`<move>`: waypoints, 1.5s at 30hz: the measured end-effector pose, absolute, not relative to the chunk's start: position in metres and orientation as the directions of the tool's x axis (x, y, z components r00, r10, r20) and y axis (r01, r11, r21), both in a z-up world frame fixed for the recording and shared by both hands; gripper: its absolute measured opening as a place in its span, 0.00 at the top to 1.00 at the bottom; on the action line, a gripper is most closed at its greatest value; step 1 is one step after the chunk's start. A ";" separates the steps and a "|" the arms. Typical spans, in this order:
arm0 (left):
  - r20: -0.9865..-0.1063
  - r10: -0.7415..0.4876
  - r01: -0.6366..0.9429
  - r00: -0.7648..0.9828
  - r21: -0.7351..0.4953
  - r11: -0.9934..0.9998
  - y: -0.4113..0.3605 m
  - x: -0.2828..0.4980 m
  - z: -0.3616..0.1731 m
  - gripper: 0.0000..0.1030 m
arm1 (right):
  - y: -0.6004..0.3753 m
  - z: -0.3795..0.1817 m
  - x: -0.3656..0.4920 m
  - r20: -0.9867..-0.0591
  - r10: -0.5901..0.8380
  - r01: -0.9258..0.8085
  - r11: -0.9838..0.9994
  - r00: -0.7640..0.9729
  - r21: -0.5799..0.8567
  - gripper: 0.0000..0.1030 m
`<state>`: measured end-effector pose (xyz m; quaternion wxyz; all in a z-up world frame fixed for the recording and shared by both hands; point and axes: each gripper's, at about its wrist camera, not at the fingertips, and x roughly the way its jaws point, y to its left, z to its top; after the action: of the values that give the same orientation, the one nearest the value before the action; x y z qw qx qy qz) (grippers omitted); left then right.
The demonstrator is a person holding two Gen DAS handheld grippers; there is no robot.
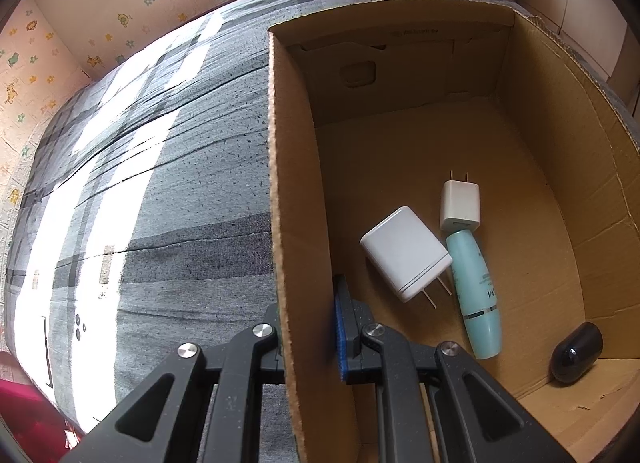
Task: Organize rigid objects
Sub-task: 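Lift the keychain by its blue fob toward the box with the right gripper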
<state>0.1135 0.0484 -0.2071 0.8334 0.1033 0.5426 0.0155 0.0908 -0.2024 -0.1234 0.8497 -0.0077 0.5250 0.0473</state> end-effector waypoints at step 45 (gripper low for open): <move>-0.904 0.146 0.089 0.402 0.197 0.976 0.048 0.116 -0.206 0.86 | -0.035 -0.186 0.155 -0.931 0.174 -0.356 0.933 0.321 0.052 0.73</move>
<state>0.1162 0.0475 -0.2064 0.8302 0.1075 0.5467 0.0173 0.1549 -0.0354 -0.1856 0.8085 -0.0813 0.5593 0.1640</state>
